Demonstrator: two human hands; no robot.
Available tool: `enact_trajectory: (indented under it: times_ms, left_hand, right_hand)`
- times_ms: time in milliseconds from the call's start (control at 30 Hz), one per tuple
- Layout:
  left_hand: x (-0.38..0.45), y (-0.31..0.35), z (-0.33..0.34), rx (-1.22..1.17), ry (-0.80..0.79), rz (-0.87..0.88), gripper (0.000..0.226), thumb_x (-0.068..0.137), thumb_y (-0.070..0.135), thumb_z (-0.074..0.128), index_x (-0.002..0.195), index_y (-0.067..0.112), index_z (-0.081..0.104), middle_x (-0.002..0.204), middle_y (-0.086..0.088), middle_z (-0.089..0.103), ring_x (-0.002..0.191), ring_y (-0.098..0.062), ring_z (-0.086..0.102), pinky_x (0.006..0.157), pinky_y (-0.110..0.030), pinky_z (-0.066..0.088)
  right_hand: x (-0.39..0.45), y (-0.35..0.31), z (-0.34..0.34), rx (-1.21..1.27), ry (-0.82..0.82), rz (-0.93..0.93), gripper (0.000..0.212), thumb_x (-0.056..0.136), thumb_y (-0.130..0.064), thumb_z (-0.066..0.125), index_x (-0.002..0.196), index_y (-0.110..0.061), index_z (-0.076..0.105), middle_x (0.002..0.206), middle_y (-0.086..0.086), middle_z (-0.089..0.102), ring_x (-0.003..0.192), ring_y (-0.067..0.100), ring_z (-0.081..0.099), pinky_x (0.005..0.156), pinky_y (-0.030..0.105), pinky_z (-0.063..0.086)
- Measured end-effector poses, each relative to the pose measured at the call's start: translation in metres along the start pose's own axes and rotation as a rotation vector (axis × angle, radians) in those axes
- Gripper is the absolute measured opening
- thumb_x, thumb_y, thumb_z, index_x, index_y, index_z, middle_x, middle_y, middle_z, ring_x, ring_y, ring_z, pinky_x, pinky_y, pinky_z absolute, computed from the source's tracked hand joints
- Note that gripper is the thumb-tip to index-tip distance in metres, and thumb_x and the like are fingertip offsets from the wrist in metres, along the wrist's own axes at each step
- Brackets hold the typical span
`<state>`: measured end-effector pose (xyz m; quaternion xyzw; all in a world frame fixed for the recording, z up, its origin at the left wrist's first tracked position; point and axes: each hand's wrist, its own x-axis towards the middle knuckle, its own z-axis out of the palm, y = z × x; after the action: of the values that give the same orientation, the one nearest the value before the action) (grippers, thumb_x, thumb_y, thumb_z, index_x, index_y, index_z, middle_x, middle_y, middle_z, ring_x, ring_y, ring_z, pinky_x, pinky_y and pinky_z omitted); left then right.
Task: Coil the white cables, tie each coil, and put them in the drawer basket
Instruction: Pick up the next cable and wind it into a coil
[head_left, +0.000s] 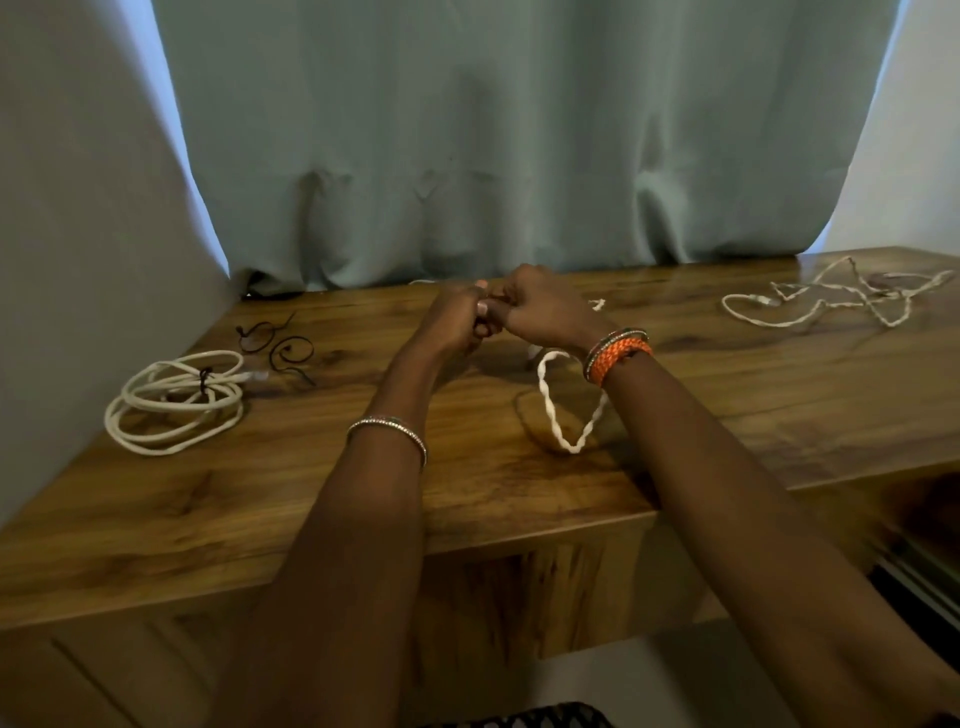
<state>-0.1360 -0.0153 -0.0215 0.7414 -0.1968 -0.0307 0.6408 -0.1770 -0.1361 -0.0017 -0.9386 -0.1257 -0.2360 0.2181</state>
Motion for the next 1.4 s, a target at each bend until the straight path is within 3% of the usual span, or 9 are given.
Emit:
enact_trajectory:
  times_ms: [133,300,433,633,800,867,1000,1267,1400]
  left_hand:
    - [-0.012,0.006,-0.019,-0.441,-0.537,-0.255,0.037,0.090,0.039,0.034,0.062,0.016,0.038,0.033,0.009,0.025,0.022,-0.003,0.014,0.035,-0.006,0.010]
    - [-0.013,0.005,-0.043,-0.991,-0.946,-0.148,0.035,0.098,0.027,0.040,0.079,0.003,0.055,0.051,-0.002,0.033,0.034,-0.014,0.026,0.037,-0.021,0.021]
    - [-0.016,0.002,-0.045,-1.089,-0.850,-0.065,0.036,0.100,0.021,0.034,0.080,-0.002,0.054,0.053,-0.007,0.035,0.035,-0.015,0.024,0.040,-0.023,0.019]
    - [-0.016,0.002,-0.042,-0.965,-0.408,0.027,0.051,0.092,0.032,0.036,0.042,0.020,0.041,0.029,0.007,0.031,0.027,-0.006,0.026,0.033,-0.015,0.024]
    - [-0.013,0.006,-0.039,-1.044,-0.729,-0.035,0.038,0.089,0.023,0.053,0.053,0.012,0.051,0.039,0.005,0.022,0.032,-0.009,0.019,0.034,-0.016,0.016]
    - [-0.012,0.007,-0.039,-1.129,-0.704,-0.051,0.041,0.092,0.025,0.048,0.054,0.009,0.052,0.040,0.004,0.021,0.033,-0.010,0.019,0.036,-0.017,0.016]
    - [-0.009,0.001,-0.042,-1.166,-0.774,-0.115,0.047,0.097,0.028,0.037,0.061,0.002,0.054,0.044,0.000,0.026,0.035,-0.012,0.019,0.041,-0.022,0.024]
    - [-0.009,0.006,-0.029,-0.714,-0.245,-0.130,0.045,0.101,0.034,0.024,0.069,0.014,0.047,0.040,0.007,0.040,0.036,-0.008,0.042,0.044,-0.014,0.040]
    - [-0.007,0.005,-0.025,-0.671,-0.080,-0.171,0.041,0.103,0.029,0.024,0.066,0.015,0.038,0.033,0.009,0.029,0.026,-0.004,0.027,0.033,-0.011,0.023]
  right_hand:
    - [0.002,0.017,-0.010,-0.074,0.268,0.022,0.047,0.073,-0.053,0.066,0.060,-0.009,0.057,0.055,0.004,0.055,0.055,0.018,0.051,0.052,0.030,0.034]
    - [-0.002,0.041,-0.028,0.633,0.329,0.071,0.025,0.086,-0.019,0.066,0.065,-0.016,0.053,0.051,-0.010,0.045,0.048,-0.002,0.037,0.050,0.019,0.030]
    - [-0.004,0.026,-0.019,0.691,0.108,0.122,0.012,0.086,-0.009,0.056,0.087,-0.011,0.068,0.056,-0.006,0.055,0.052,0.005,0.042,0.050,0.020,0.030]
    - [-0.006,0.018,-0.017,0.779,0.231,0.101,0.024,0.096,-0.024,0.052,0.097,-0.007,0.069,0.057,-0.001,0.041,0.046,0.006,0.034,0.042,0.021,0.028]
    - [-0.009,0.003,-0.003,0.660,0.083,0.113,0.034,0.089,-0.040,0.061,0.101,-0.009,0.069,0.063,0.005,0.055,0.038,0.002,0.036,0.038,0.018,0.030]
    - [-0.009,-0.004,-0.003,0.713,0.063,0.084,0.031,0.091,-0.038,0.058,0.100,-0.011,0.068,0.064,0.011,0.063,0.037,0.005,0.034,0.036,0.019,0.029]
    - [-0.011,-0.009,-0.003,0.727,0.058,0.093,0.024,0.088,-0.024,0.065,0.106,-0.007,0.065,0.044,-0.014,0.057,0.032,0.002,0.039,0.035,0.014,0.029]
    - [0.001,0.007,0.005,0.544,0.224,0.119,0.011,0.087,-0.016,0.066,0.087,-0.005,0.067,0.080,0.016,0.070,0.037,-0.006,0.048,0.040,0.008,0.032]
    - [0.001,0.015,0.007,0.437,0.217,0.111,0.017,0.089,-0.020,0.064,0.086,-0.003,0.068,0.076,0.010,0.070,0.043,-0.006,0.052,0.047,0.008,0.037]
